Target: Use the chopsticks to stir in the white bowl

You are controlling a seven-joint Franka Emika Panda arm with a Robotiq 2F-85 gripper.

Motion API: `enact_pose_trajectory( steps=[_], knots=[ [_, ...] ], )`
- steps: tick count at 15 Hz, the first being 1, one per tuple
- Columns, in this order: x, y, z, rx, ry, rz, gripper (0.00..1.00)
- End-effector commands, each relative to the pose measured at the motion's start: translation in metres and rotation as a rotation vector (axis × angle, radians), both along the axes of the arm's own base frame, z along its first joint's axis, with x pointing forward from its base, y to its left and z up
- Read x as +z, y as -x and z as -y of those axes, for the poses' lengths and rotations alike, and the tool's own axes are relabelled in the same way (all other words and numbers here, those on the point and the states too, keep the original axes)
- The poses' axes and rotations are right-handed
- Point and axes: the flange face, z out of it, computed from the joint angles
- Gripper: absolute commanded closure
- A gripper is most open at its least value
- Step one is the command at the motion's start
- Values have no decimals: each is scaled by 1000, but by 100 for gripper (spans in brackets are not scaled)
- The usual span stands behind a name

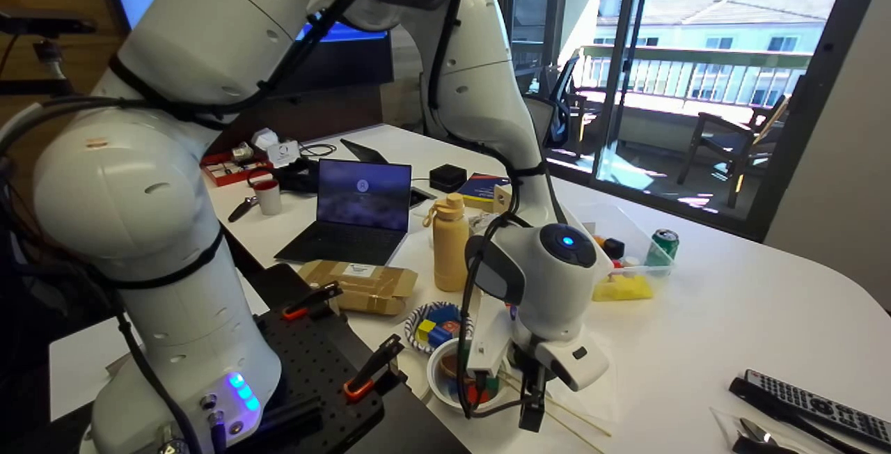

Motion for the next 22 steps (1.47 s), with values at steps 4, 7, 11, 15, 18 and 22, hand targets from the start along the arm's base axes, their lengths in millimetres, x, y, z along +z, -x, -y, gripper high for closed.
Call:
enact_pose_trajectory(
  steps=[4, 7, 11, 15, 18, 22],
  knots=[
    [-12, -5, 1, -16, -31, -5, 65],
    [-11, -5, -1, -17, -26, -9, 87],
    [-5, -6, -4, -6, -16, -19, 99],
    [4, -4, -13, 35, -26, -69, 97],
    [30, 5, -17, 99, -67, -137, 97],
    [83, 18, -9, 168, -106, -256, 97]
  ],
)
